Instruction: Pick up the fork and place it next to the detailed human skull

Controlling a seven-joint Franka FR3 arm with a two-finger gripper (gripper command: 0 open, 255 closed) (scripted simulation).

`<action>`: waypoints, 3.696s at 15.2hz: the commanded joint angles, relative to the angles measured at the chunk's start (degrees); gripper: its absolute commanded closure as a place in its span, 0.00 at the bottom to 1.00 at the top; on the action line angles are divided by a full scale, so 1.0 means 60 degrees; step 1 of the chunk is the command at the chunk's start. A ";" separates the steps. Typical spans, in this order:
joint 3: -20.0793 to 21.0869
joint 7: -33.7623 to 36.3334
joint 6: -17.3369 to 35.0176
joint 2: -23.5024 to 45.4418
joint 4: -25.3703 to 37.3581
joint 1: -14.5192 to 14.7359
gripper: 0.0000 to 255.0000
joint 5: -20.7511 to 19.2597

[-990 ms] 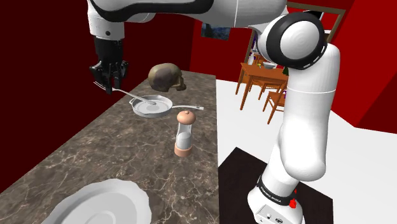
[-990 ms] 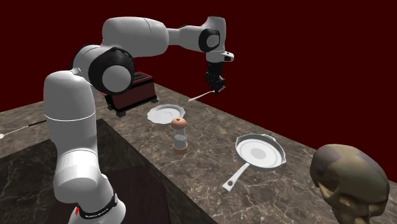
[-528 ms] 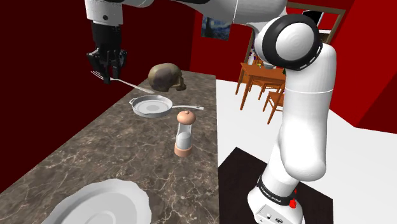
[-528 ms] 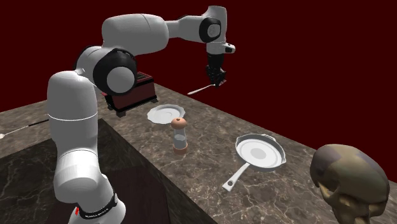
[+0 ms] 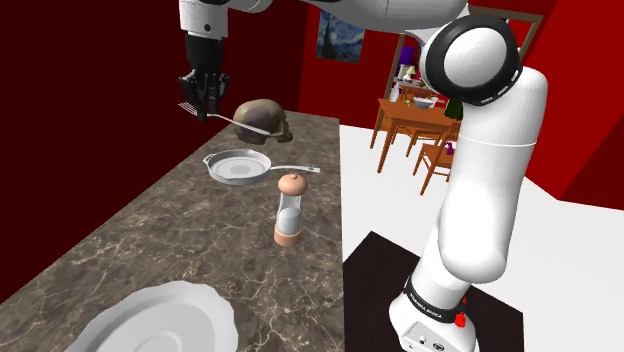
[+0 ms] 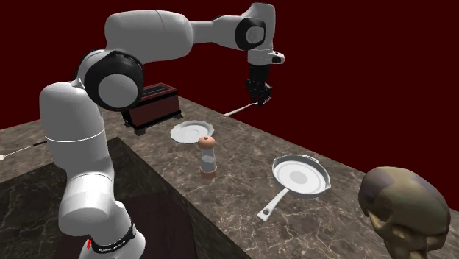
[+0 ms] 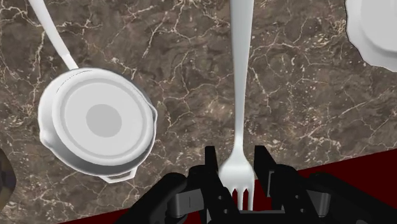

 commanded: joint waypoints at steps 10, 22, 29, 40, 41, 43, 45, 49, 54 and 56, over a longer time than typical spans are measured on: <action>-0.0995 -0.2420 0.0119 -0.0638 -0.0781 -0.1423 1.00 0.0330; -0.2089 -0.5005 -0.0234 0.0083 0.0213 -0.2928 1.00 0.0564; -0.2607 -0.6420 -0.0787 0.1249 0.1868 -0.3891 1.00 0.0797; -0.2956 -0.7972 -0.2250 0.4112 0.6109 -0.5448 1.00 0.1268; -0.2967 -0.7989 -0.1990 0.3932 0.5668 -0.5411 1.00 0.1250; -0.2982 -0.8016 -0.1536 0.3655 0.4935 -0.5353 1.00 0.1223; -0.2991 -0.8038 -0.1137 0.3448 0.4328 -0.5307 1.00 0.1201; -0.3000 -0.8074 -0.0433 0.3158 0.3332 -0.5239 1.00 0.1172; -0.3003 -0.8112 0.0341 0.2944 0.2342 -0.5181 1.00 0.1153; -0.3003 -0.8127 0.0629 0.2891 0.2001 -0.5164 1.00 0.1150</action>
